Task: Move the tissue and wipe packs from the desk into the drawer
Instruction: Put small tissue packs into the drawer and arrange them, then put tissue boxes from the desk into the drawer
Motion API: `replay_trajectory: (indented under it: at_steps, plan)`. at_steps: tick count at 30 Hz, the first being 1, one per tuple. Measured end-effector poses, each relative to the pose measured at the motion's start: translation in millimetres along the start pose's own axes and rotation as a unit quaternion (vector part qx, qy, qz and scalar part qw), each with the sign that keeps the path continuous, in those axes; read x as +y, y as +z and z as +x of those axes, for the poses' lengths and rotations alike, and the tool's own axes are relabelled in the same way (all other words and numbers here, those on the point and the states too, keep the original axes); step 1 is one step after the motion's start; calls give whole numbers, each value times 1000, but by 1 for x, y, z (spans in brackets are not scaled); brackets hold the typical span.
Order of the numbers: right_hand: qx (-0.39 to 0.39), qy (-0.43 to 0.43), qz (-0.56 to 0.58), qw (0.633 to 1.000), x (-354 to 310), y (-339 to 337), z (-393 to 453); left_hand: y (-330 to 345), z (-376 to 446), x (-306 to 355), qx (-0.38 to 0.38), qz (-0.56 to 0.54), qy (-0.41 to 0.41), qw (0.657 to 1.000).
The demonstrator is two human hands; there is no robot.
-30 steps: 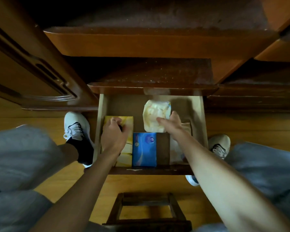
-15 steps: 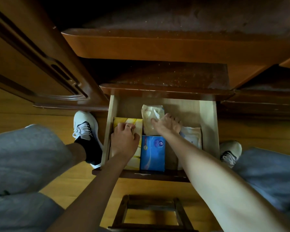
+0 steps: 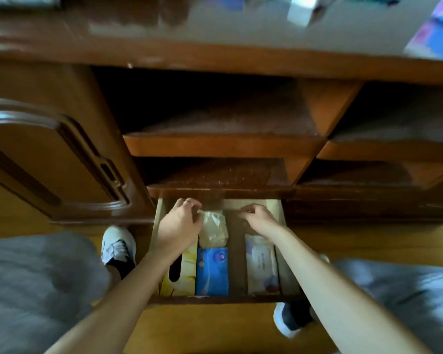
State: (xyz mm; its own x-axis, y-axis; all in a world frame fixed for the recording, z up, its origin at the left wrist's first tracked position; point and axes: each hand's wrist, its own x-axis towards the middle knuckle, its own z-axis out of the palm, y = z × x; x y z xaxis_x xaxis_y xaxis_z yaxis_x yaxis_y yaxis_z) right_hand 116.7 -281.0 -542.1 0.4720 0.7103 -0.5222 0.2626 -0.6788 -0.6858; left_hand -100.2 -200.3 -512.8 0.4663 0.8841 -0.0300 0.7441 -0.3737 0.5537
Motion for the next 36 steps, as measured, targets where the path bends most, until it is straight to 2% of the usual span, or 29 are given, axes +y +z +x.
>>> replay_trajectory:
  at_steps: [3,7,11,13,16,19,22,24,28,32,36]
  plan:
    - [9,-79,47,996,-43,-46,-34,-64,12,46,100,28,107,989]
    - [28,-194,40,980,-108,-110,-92,-154,26,113,231,48,228,945]
    - [98,-288,7,953,-157,-167,-140,-222,50,164,306,56,275,910]
    - [136,-323,-5,937,-176,-191,-152,-239,71,179,295,58,262,917]
    - [185,-347,-9,919,-200,-220,-147,-248,106,190,238,61,219,944]
    - [279,-324,-42,903,-219,-245,-124,-240,129,194,200,92,202,954]
    - [333,-273,-85,899,-230,-265,-107,-226,141,200,211,143,196,947]
    - [336,-250,-121,900,-233,-272,-95,-226,151,206,211,175,211,938]
    - [318,-228,-155,907,-245,-283,-72,-242,179,226,156,198,214,944]
    - [287,-223,-118,924,-258,-302,-50,-242,214,265,176,86,206,959]
    - [298,-214,-136,920,-266,-325,-26,-228,259,313,107,43,216,970]
